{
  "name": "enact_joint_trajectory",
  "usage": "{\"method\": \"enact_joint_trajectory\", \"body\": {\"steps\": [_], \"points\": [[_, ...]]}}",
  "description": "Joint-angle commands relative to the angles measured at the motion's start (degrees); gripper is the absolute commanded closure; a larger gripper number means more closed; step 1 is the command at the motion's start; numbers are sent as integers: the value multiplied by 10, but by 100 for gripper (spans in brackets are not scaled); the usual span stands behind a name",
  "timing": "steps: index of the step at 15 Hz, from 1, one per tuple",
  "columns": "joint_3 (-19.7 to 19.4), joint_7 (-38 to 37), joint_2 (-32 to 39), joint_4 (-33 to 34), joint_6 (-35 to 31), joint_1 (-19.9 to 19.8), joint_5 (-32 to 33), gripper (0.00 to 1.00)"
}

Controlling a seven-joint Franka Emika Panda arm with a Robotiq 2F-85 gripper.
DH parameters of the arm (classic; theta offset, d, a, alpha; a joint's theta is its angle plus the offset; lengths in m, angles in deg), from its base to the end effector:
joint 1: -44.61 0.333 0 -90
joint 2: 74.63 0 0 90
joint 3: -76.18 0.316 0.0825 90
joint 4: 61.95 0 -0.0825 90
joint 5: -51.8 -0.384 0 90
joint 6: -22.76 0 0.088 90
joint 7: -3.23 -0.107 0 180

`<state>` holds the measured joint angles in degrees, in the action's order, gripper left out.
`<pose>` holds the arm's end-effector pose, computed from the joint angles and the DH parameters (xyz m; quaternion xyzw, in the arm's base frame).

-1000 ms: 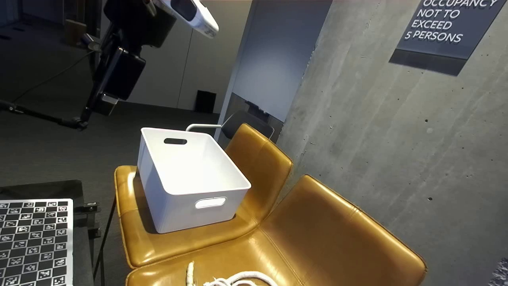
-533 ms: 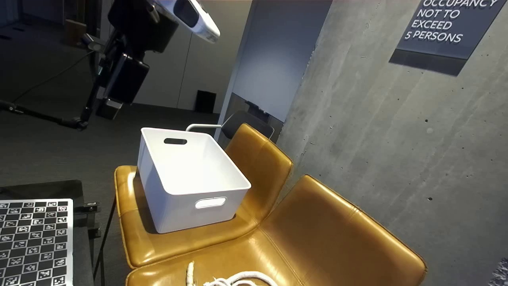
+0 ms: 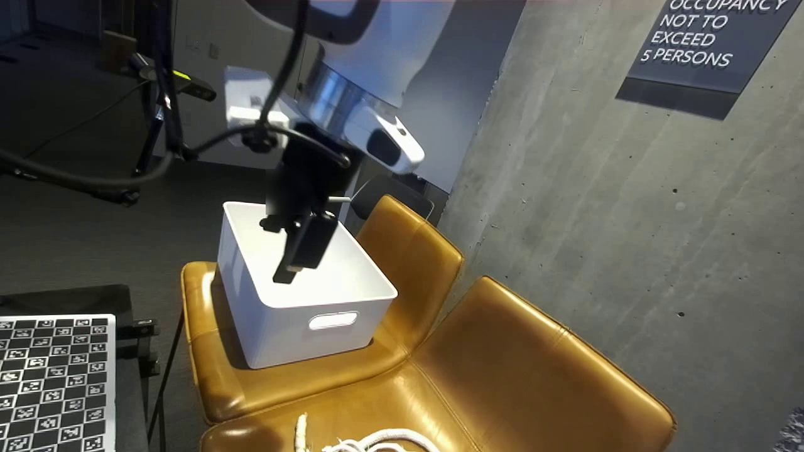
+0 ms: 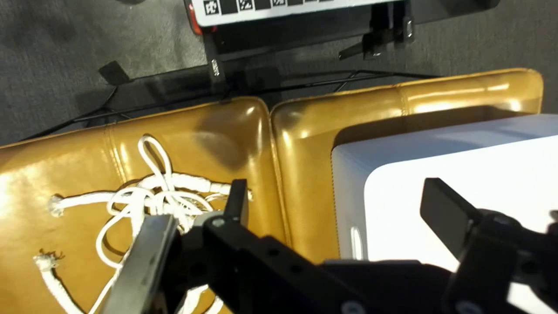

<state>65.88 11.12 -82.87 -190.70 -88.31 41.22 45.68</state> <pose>0.4665 -0.1074 0.4131 -0.9921 0.0716 0.0708 0.0753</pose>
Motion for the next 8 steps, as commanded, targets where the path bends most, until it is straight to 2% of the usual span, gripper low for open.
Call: {"method": "enact_joint_trajectory", "body": {"steps": [1,8], "points": [[-11,39,106,71,-42,-33,1,0],[-30,192,277,241,-18,-127,47,0]]}}
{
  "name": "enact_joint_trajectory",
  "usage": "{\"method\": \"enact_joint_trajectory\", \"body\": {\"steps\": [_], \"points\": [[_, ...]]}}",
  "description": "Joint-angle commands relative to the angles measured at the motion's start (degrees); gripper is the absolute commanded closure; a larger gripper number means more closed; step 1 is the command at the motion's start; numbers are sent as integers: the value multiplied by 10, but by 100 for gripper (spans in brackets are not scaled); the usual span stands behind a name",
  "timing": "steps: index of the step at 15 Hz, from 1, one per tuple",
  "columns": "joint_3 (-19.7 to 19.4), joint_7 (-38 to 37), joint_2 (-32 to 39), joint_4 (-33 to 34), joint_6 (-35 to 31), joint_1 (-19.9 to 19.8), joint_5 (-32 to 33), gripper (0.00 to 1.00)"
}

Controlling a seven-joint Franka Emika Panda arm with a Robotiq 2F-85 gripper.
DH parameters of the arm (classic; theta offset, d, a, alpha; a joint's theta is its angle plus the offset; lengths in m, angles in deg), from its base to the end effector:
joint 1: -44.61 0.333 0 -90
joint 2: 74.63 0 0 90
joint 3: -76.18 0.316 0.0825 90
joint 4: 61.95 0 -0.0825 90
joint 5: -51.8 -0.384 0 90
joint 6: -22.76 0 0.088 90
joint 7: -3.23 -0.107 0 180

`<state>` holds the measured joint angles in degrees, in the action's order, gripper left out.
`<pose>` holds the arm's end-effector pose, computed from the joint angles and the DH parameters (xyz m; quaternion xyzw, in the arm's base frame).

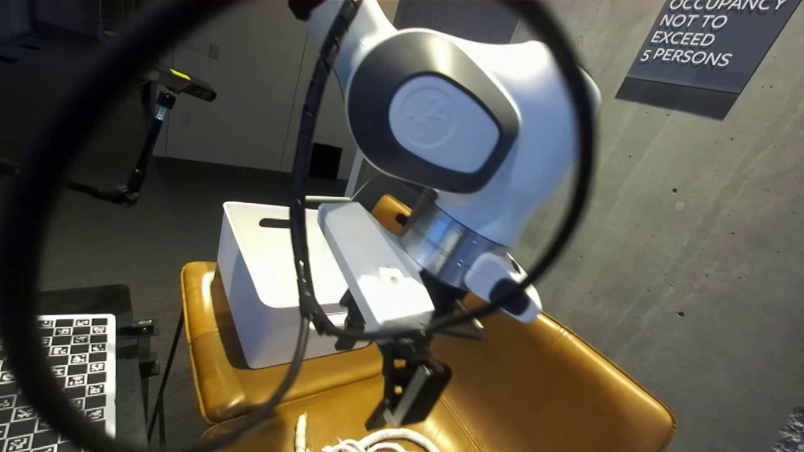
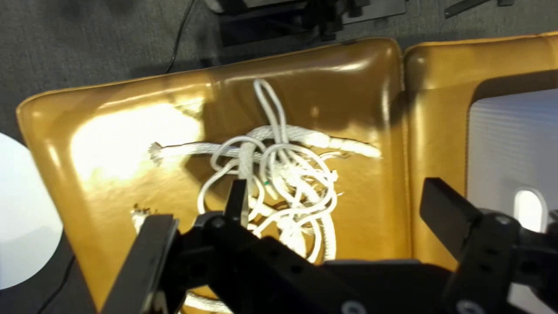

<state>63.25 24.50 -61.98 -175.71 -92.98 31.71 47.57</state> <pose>0.5204 -0.2432 0.3433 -0.9942 0.0581 0.0795 0.0423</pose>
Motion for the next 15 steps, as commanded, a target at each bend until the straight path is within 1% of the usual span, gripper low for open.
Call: {"method": "enact_joint_trajectory", "body": {"steps": [1,3,6,11,15], "points": [[-2,80,87,114,27,-45,40,0],[5,120,127,159,16,-67,59,0],[18,166,171,196,0,-84,75,0],[34,215,241,219,-61,-88,99,0],[32,238,299,220,-133,-92,132,0]]}}
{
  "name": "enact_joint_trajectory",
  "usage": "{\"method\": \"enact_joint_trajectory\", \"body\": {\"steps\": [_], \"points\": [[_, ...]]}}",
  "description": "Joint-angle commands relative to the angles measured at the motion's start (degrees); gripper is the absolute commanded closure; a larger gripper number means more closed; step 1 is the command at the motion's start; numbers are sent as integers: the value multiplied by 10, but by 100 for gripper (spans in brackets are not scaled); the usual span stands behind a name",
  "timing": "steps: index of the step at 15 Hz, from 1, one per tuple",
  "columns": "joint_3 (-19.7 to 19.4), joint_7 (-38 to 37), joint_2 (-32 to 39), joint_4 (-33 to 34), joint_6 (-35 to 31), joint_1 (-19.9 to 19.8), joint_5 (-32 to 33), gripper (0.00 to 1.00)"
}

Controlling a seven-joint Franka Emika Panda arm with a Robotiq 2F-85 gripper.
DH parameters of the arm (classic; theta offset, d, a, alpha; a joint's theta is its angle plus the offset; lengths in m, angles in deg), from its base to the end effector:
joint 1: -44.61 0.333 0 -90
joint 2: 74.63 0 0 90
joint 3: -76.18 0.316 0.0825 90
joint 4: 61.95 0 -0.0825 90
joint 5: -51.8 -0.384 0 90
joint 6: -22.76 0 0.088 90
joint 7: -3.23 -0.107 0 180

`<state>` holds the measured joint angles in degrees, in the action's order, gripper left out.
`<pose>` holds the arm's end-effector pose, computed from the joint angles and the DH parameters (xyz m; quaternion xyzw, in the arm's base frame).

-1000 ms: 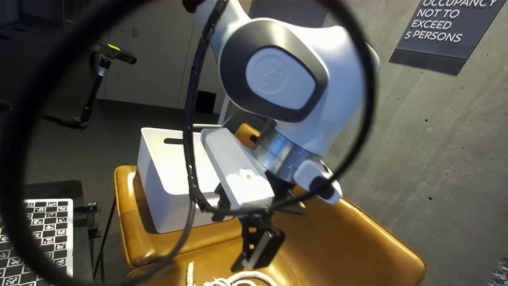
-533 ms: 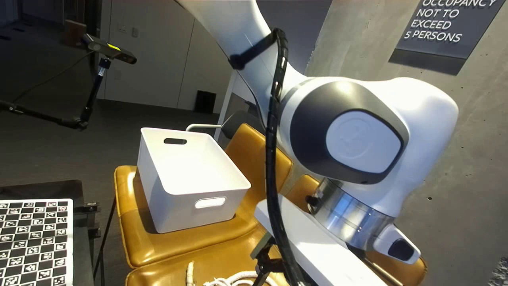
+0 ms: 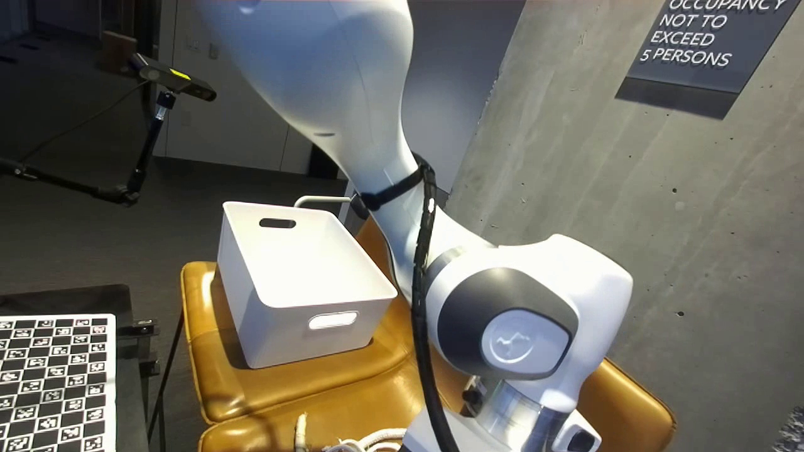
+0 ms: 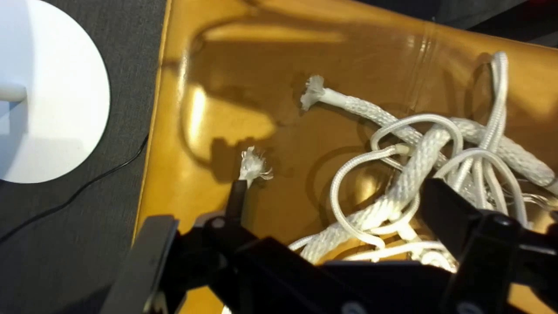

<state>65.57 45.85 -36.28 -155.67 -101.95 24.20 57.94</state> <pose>0.5843 -0.3399 0.2232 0.9819 0.1491 -0.1079 0.0445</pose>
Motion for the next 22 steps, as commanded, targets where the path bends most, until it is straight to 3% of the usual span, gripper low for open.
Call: {"method": "enact_joint_trajectory", "body": {"steps": [1,7,14,15,17,22], "points": [[7,25,58,24,-61,-18,36,0],[4,18,147,89,-146,-36,68,0],[16,3,224,172,-153,-36,59,0],[16,-1,233,178,-154,-35,59,25],[11,-9,239,184,-154,-35,61,33],[0,-32,222,158,-141,-43,60,71]]}}
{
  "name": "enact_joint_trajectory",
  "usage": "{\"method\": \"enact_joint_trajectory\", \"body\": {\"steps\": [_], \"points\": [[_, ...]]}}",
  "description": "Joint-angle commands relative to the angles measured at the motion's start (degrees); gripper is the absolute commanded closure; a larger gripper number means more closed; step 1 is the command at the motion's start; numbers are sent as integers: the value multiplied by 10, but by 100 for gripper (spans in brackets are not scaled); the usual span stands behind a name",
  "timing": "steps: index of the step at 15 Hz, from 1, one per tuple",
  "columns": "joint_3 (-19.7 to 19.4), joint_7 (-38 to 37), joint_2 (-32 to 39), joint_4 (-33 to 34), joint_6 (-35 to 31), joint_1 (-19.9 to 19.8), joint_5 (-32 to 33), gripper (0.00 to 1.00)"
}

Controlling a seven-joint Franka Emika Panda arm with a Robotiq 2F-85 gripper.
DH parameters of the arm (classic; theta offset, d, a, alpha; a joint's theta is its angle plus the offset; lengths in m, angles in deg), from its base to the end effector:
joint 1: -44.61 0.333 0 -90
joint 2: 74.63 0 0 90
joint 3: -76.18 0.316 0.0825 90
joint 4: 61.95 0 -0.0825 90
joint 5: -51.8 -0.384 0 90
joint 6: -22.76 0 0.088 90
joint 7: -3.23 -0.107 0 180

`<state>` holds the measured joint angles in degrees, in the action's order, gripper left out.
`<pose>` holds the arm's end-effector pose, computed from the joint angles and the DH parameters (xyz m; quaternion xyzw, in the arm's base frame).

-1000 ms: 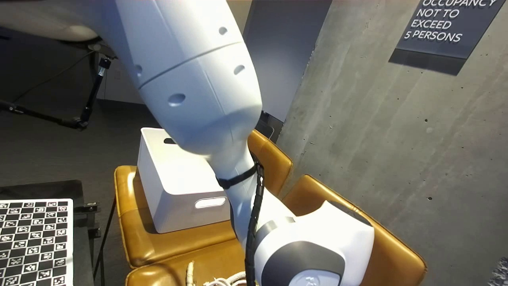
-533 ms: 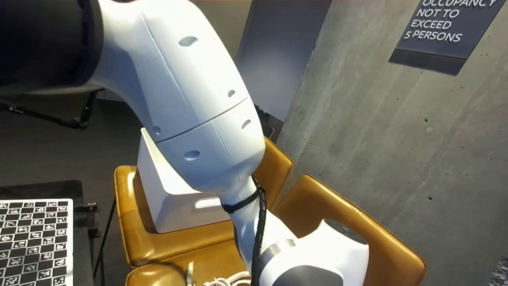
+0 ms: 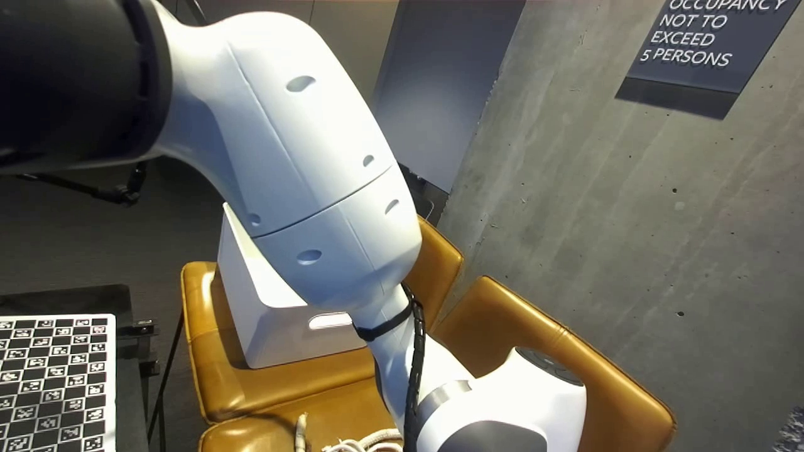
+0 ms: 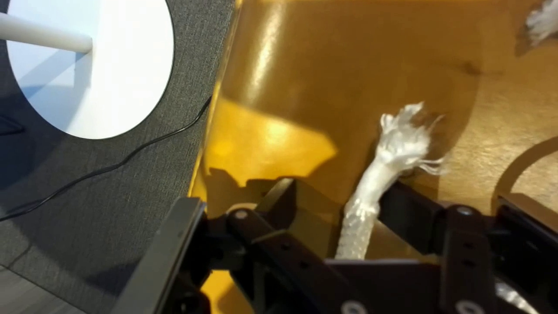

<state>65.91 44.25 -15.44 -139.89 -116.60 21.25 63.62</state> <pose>0.6225 -0.3815 0.1033 0.9721 0.1838 -0.0689 0.1287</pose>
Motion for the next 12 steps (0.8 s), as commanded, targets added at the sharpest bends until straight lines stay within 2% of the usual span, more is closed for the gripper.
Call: {"method": "enact_joint_trajectory", "body": {"steps": [1,4,7,12], "points": [[-5,-18,15,2,11,-18,3,80],[-18,-29,27,27,33,-41,1,100],[-18,-40,16,35,58,-57,-4,100],[0,-53,-52,4,81,-42,-17,100]]}}
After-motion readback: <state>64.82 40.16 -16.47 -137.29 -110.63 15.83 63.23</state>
